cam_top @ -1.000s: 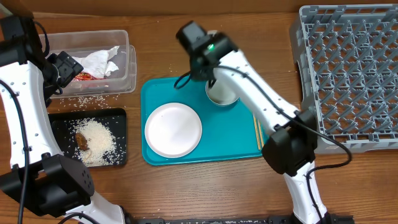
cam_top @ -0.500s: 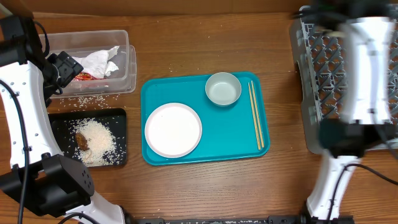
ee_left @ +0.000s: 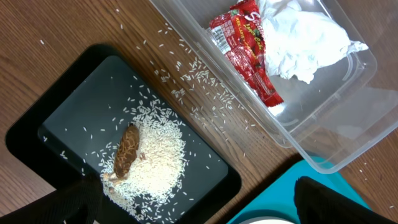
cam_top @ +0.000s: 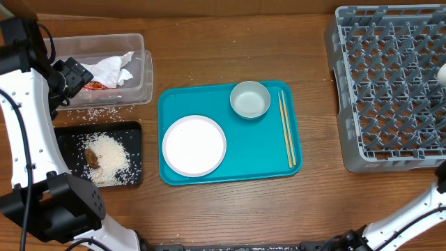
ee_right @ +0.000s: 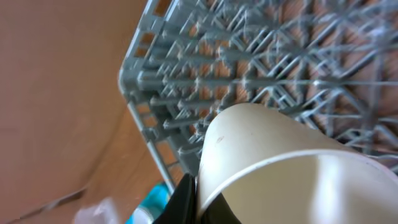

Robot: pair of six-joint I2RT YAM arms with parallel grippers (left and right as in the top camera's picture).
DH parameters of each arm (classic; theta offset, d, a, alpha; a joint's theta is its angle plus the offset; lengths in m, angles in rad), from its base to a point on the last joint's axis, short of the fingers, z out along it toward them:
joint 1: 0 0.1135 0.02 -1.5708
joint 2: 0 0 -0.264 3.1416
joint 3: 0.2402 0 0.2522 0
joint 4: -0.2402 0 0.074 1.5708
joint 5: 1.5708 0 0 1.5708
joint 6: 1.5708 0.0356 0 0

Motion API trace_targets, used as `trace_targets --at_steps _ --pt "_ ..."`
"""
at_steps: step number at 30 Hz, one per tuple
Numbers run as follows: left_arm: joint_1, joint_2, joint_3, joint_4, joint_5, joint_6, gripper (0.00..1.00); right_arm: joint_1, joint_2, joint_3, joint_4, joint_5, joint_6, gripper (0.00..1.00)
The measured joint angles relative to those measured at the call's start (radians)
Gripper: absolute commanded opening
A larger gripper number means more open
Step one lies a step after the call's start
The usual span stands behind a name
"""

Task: Sort waste into correct bins and load items into the dishwasher
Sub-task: 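Carry the saucer into the dish rack and set it upright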

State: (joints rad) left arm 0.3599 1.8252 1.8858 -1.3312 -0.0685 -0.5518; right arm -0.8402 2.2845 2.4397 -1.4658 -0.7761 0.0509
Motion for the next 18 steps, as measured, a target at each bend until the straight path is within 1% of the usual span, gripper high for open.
trace_targets --at_steps 5,10,12,18 --pt "0.0 0.0 0.0 0.0 0.0 0.0 1.0 -0.04 0.019 -0.227 0.189 -0.201 -0.063 0.04" --pt "0.0 0.0 0.0 0.0 0.0 0.0 1.0 -0.055 0.026 -0.376 0.362 -0.331 -0.085 0.04" --pt "0.0 0.0 0.0 0.0 0.0 0.0 1.0 -0.056 0.026 -0.412 0.401 -0.375 -0.085 0.04" --pt "0.0 0.0 0.0 0.0 0.0 0.0 1.0 -0.056 0.026 -0.434 0.408 -0.411 -0.077 0.04"
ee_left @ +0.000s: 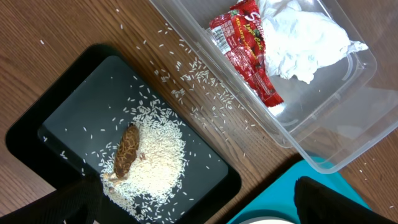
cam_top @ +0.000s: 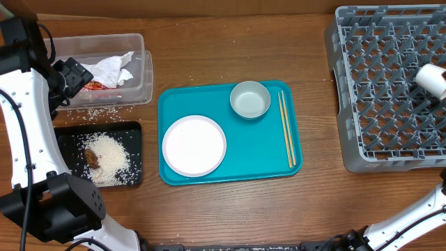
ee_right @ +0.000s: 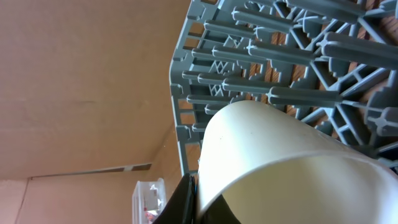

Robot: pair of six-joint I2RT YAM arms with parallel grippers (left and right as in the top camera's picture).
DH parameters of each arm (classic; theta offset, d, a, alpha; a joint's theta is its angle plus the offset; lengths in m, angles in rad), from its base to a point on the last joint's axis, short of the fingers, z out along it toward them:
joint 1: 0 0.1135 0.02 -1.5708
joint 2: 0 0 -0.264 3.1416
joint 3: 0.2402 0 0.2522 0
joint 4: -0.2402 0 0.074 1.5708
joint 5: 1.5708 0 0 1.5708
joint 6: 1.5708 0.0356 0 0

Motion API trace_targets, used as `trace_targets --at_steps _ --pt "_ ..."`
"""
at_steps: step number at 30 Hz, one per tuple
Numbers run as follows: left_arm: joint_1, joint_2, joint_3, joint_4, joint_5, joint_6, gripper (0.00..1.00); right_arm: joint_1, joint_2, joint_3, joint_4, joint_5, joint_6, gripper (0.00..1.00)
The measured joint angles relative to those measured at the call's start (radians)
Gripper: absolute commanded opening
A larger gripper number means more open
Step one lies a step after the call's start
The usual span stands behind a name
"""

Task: Sort waste into correct bins and load items into the dishwasher
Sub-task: 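Carry the saucer into the dish rack and set it upright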

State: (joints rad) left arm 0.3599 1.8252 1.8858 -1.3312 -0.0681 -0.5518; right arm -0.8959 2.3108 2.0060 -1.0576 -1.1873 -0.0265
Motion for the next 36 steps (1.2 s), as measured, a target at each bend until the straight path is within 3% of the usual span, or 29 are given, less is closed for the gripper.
trace_targets --at_steps 30,33,36 --pt "0.0 0.0 0.0 0.0 0.0 0.0 1.0 0.038 -0.021 0.003 0.025 0.155 -0.001 0.04" --pt "0.0 0.0 0.0 0.0 0.0 0.0 1.0 0.038 -0.021 0.006 0.024 0.221 -0.003 0.06" --pt "0.0 0.0 0.0 0.0 0.0 0.0 1.0 0.036 -0.027 0.006 0.006 0.248 -0.004 0.15"
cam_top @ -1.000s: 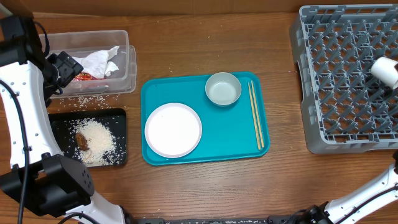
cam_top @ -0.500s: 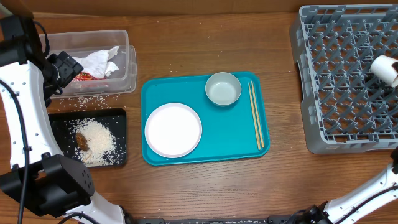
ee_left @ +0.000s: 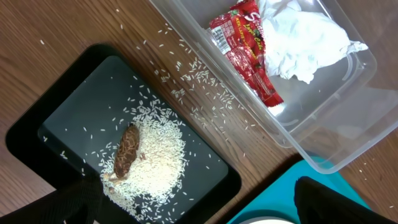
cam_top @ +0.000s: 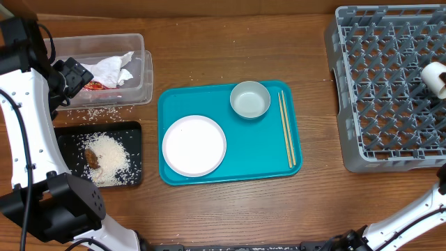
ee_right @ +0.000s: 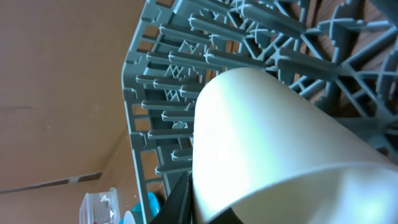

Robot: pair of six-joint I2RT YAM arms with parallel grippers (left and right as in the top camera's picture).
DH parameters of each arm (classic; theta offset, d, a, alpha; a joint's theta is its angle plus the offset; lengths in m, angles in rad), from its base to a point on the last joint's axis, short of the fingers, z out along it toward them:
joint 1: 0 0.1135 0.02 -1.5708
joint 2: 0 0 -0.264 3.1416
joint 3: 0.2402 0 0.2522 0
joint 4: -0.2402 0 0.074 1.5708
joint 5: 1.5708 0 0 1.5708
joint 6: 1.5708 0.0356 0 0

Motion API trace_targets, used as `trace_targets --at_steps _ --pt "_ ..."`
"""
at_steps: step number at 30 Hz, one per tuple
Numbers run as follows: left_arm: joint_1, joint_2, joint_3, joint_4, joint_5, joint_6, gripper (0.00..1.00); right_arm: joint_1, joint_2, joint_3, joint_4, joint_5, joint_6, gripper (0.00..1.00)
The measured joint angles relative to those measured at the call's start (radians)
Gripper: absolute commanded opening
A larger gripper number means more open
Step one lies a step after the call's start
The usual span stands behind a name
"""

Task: Sort waste into correct bins and load items into the dishwasher
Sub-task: 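Carry the saucer into the dish rack and set it upright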

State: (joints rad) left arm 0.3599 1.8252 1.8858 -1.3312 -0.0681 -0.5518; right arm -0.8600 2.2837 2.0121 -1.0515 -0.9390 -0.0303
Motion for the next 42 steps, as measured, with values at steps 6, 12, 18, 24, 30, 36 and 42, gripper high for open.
trace_targets --at_steps 6,12,18,24,30,36,42 --pt "0.0 0.0 0.0 0.0 0.0 0.0 1.0 0.009 -0.002 -0.008 -0.034 0.059 0.005 0.29" --pt "0.0 0.0 0.0 0.0 0.0 0.0 1.0 0.008 -0.002 -0.008 -0.048 0.064 0.056 0.29" --pt "0.0 0.0 0.0 0.0 0.0 0.0 1.0 -0.031 -0.001 0.01 -0.124 0.072 0.087 0.32" --pt "0.0 0.0 0.0 0.0 0.0 0.0 1.0 -0.14 0.003 0.051 -0.189 0.146 0.105 0.33" --pt "0.0 0.0 0.0 0.0 0.0 0.0 1.0 -0.216 0.003 0.058 -0.208 0.123 0.143 0.3" --pt "0.0 0.0 0.0 0.0 0.0 0.0 1.0 -0.201 -0.029 0.058 -0.156 0.073 0.164 0.28" --pt "0.0 0.0 0.0 0.0 0.0 0.0 1.0 -0.064 -0.082 0.063 -0.134 0.21 0.165 0.04"
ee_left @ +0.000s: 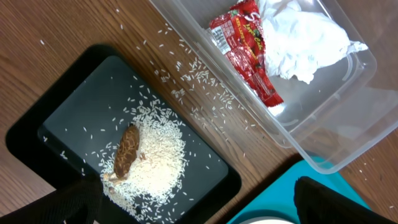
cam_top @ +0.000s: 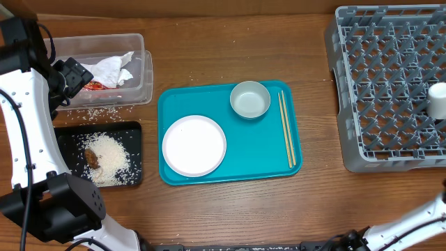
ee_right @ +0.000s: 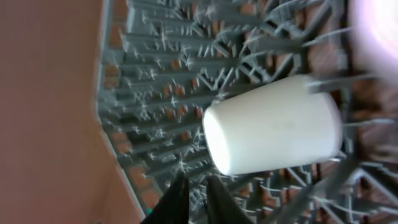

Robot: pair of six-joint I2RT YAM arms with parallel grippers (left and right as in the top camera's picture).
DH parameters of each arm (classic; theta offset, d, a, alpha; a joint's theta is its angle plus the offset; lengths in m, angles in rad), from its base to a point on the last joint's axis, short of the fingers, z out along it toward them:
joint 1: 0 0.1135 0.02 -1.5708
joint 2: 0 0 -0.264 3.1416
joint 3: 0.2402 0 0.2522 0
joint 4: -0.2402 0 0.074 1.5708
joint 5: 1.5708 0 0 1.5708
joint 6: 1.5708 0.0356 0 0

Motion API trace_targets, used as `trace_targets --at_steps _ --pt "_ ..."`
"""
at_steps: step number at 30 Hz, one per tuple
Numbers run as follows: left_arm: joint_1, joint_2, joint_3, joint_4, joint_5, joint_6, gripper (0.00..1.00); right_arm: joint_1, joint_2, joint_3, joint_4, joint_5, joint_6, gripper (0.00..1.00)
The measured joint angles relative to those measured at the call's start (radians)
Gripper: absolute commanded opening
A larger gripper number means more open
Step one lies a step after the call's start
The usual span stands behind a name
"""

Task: Sort waste into correct bins and load items into the dishwasher
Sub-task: 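Carry the saucer into the dish rack and set it upright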

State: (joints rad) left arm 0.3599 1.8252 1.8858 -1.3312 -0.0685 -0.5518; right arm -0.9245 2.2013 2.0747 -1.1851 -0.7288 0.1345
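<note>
A white cup (cam_top: 437, 101) rests in the grey dish rack (cam_top: 348, 164) near its right edge. In the right wrist view the cup (ee_right: 273, 127) sits among the prongs. My right gripper (ee_right: 198, 183) is drawn back from it, its fingers slightly open and empty. On the teal tray (cam_top: 258, 150) lie a white plate (cam_top: 194, 145), a pale bowl (cam_top: 249, 99) and chopsticks (cam_top: 286, 129). My left gripper (ee_left: 199, 208) hangs open and empty over the black tray (ee_left: 81, 118) of rice.
A clear bin (cam_top: 143, 84) at the far left holds a red wrapper (ee_left: 245, 50) and a crumpled tissue (ee_left: 298, 37). Loose rice grains (ee_left: 199, 81) are scattered on the wood between the bin and the black tray. A brown food scrap (ee_left: 126, 152) lies in the rice.
My right gripper has let go of the white cup, which now sits in the rack nearer the front. The gripper has backed away from it. The left arm has not moved.
My right gripper held the cup by its rim over the rack's right side. At the following two moments it held the cup tipped close over the prongs. Now the cup rests in the rack, released. The left gripper stayed open over the black tray throughout.
</note>
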Motion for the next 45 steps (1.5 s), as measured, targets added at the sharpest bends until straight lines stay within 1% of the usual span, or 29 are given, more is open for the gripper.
trace_targets --at_steps 5,10,13,19,23,29,33,38,45 --pt "0.0 0.0 0.0 0.0 0.0 0.0 1.0 0.192 -0.001 0.001 0.032 0.204 -0.003 0.04" --pt "0.0 0.0 0.0 0.0 0.0 0.0 1.0 0.31 -0.001 0.001 0.048 0.471 0.058 0.04" --pt "0.0 0.0 0.0 0.0 0.0 0.0 1.0 0.32 -0.001 0.001 0.041 0.579 0.084 0.04" --pt "0.0 0.0 0.0 0.0 0.0 0.0 1.0 0.288 -0.001 0.001 0.015 0.737 0.139 0.04" --pt "0.0 0.0 0.0 0.0 0.0 0.0 1.0 0.265 -0.001 0.001 0.006 0.782 0.166 0.04" --pt "0.0 0.0 0.0 0.0 0.0 0.0 1.0 0.257 -0.002 0.005 -0.003 0.797 0.203 0.04" --pt "0.0 0.0 0.0 0.0 0.0 0.0 1.0 0.257 -0.01 0.005 -0.015 0.822 0.251 0.04" --pt "0.0 0.0 0.0 0.0 0.0 0.0 1.0 0.248 -0.055 0.005 -0.003 0.848 0.285 0.04" --pt "0.0 0.0 0.0 0.0 0.0 0.0 1.0 0.244 -0.123 0.005 0.037 0.774 0.257 0.04"
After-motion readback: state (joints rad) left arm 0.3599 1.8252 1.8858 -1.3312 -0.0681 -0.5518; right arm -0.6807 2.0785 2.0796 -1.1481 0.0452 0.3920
